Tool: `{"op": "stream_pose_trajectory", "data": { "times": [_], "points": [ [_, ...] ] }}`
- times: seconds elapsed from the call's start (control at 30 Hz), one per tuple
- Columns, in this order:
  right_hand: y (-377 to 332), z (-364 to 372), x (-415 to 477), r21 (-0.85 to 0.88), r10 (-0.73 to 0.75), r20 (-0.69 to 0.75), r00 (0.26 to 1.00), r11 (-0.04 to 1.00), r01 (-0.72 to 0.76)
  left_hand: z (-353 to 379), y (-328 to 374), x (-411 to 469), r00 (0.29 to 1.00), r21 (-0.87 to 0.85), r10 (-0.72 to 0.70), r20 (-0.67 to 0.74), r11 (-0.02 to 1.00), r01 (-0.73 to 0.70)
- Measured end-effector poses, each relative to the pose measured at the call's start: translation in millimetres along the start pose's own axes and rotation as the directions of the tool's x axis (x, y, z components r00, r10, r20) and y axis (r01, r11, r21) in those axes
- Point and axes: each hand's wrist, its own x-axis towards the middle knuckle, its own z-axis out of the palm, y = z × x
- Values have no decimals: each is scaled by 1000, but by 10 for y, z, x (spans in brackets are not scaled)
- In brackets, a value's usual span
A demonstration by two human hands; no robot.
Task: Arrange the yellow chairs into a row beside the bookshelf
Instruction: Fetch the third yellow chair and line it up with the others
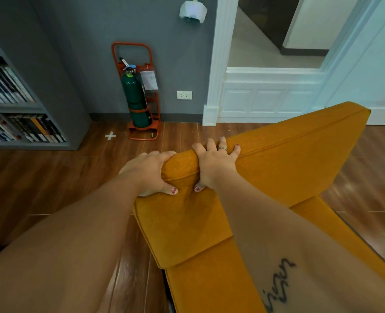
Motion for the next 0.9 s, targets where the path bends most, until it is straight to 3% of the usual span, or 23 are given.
{"op": "stream_pose_trajectory", "data": {
  "times": [0.4, 0.9],
  "points": [
    [-298, -202, 858, 46, 32, -9, 999, 998, -31, -261, -485, 664, 975, 150, -12, -220, 988, 47],
    [-503, -422, 1620, 42, 209, -17, 978, 977, -208, -630, -891, 1575, 967, 175, 122, -222, 981, -83]
  ]
}}
